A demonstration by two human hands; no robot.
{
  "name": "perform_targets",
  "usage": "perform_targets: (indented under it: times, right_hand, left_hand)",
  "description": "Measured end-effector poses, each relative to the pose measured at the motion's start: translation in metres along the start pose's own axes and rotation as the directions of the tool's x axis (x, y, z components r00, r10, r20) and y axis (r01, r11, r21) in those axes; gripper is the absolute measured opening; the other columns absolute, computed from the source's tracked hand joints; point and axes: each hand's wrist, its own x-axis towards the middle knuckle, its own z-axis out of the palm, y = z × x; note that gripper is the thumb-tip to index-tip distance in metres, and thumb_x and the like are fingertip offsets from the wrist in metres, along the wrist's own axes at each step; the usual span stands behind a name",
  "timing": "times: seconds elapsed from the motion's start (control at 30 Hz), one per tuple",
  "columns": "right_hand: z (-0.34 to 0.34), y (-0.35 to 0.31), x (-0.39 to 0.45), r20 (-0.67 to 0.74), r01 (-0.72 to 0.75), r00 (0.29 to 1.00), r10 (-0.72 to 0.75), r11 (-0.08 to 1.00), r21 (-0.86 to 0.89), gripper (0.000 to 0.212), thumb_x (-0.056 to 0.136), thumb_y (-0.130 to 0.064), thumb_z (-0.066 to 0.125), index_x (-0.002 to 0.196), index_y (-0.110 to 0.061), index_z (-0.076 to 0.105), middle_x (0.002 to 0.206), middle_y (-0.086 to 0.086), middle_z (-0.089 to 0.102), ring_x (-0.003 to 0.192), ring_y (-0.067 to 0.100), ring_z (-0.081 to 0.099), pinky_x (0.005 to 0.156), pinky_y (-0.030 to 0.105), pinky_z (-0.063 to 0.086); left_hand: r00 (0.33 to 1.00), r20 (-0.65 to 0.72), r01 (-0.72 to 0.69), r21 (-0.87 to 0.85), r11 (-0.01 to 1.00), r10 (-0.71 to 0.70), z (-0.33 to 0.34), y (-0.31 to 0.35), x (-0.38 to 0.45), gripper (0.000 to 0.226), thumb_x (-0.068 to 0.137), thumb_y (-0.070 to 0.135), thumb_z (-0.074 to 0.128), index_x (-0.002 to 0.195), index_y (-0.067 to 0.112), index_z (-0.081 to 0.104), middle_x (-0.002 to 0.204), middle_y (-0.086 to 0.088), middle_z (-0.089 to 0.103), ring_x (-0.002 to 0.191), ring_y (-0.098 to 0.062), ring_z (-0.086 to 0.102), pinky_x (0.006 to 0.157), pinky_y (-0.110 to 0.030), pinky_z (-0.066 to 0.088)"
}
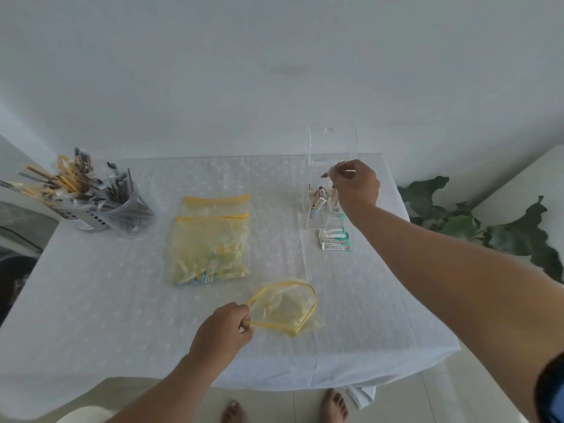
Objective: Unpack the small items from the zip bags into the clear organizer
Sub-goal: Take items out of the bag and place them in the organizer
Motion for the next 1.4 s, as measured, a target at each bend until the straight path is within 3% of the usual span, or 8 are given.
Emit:
perform_targets:
  times: [0.4, 0.6, 0.77, 0.87, 0.97, 1.13, 1.3, 1.4]
  right_hand:
    - [0.036, 0.023, 0.018, 0.131, 0.003, 0.990, 0.049, 0.930, -0.367, 0.018, 0.090, -0.036, 0.069, 0.108, -0.030, 0.070, 0.099, -0.010, 0.071, 0.086, 0.014, 0.064, 0.068, 0.027, 0.048]
    - [0.018, 0.038, -0.009, 0.077, 0.112, 0.993, -0.092, 0.939, -0.325, 0.013, 0.096, -0.031, 0.061, 0.105, -0.028, 0.069, 0.100, -0.013, 0.072, 0.091, 0.013, 0.066, 0.071, 0.030, 0.051]
    - [-0.010, 0.063, -0.074, 0.216, 0.273, 0.953, -0.212, 0.911, -0.308, 0.008, 0.097, -0.033, 0.061, 0.099, -0.027, 0.066, 0.091, -0.016, 0.067, 0.083, 0.011, 0.065, 0.067, 0.026, 0.046]
    - [-0.028, 0.085, -0.129, 0.361, 0.312, 0.914, -0.183, 0.888, -0.339, 0.035, 0.091, -0.065, 0.054, 0.103, -0.033, 0.062, 0.091, -0.020, 0.065, 0.073, 0.002, 0.061, 0.065, 0.028, 0.049]
    - [-0.038, 0.102, -0.180, 0.553, 0.335, 0.832, -0.046, 0.836, -0.434, 0.079, 0.072, -0.094, 0.044, 0.131, -0.042, 0.048, 0.117, -0.027, 0.056, 0.092, -0.004, 0.059, 0.076, 0.030, 0.053]
    - [-0.019, 0.120, -0.208, 0.485, -0.112, 0.829, 0.278, 0.933, -0.343, 0.115, 0.054, -0.075, 0.082, 0.146, -0.022, 0.037, 0.132, -0.006, 0.046, 0.110, 0.013, 0.058, 0.090, 0.033, 0.054]
    - [-0.017, 0.111, -0.206, 0.486, -0.290, 0.774, 0.405, 0.910, -0.295, 0.061, 0.075, -0.051, 0.084, 0.116, -0.018, 0.052, 0.106, 0.000, 0.061, 0.089, 0.014, 0.061, 0.068, 0.027, 0.050]
    - [-0.017, 0.110, -0.204, 0.498, -0.361, 0.730, 0.468, 0.883, -0.299, 0.044, 0.083, -0.045, 0.077, 0.108, -0.019, 0.052, 0.102, 0.003, 0.065, 0.085, 0.017, 0.064, 0.062, 0.029, 0.049]
  left_hand:
    - [1.000, -0.009, -0.028, -0.004, 1.000, 0.028, -0.004, -0.013, 0.004, 0.025, 0.082, 0.025, 0.072, 0.069, 0.026, 0.050, 0.071, 0.007, 0.049, 0.061, -0.009, 0.046, 0.055, -0.027, 0.041]
    - [0.998, -0.013, -0.054, -0.011, 0.998, 0.054, -0.008, -0.012, 0.010, 0.024, 0.081, 0.027, 0.071, 0.071, 0.028, 0.050, 0.072, 0.009, 0.049, 0.065, -0.010, 0.051, 0.057, -0.029, 0.045]
    - [0.996, -0.026, -0.081, -0.017, 0.997, 0.081, -0.015, -0.002, 0.018, 0.021, 0.082, 0.027, 0.070, 0.073, 0.028, 0.051, 0.074, 0.008, 0.050, 0.066, -0.010, 0.051, 0.057, -0.027, 0.044]
    - [0.995, -0.047, -0.094, -0.040, 0.995, 0.092, -0.017, 0.009, 0.023, 0.029, 0.084, 0.024, 0.069, 0.069, 0.030, 0.044, 0.070, 0.007, 0.049, 0.062, -0.009, 0.048, 0.054, -0.025, 0.039]
    - [0.994, -0.068, -0.092, -0.070, 0.993, 0.087, -0.017, 0.021, 0.029, 0.034, 0.084, 0.022, 0.067, 0.067, 0.029, 0.038, 0.066, 0.005, 0.047, 0.057, -0.010, 0.044, 0.052, -0.028, 0.036]
    - [0.994, -0.060, -0.099, -0.079, 0.992, 0.095, -0.013, 0.042, 0.034, 0.030, 0.084, 0.020, 0.064, 0.069, 0.025, 0.039, 0.068, 0.003, 0.048, 0.060, -0.015, 0.046, 0.052, -0.032, 0.036]
    - [0.995, -0.080, -0.076, -0.144, 0.987, 0.065, -0.011, 0.059, 0.038, 0.025, 0.085, 0.018, 0.063, 0.073, 0.024, 0.042, 0.066, 0.000, 0.049, 0.058, -0.018, 0.047, 0.052, -0.032, 0.036]
    - [0.996, -0.077, -0.051, -0.203, 0.978, 0.036, -0.006, 0.067, 0.034, 0.026, 0.086, 0.020, 0.068, 0.097, 0.027, 0.045, 0.079, 0.001, 0.057, 0.068, -0.016, 0.058, 0.057, -0.030, 0.044]
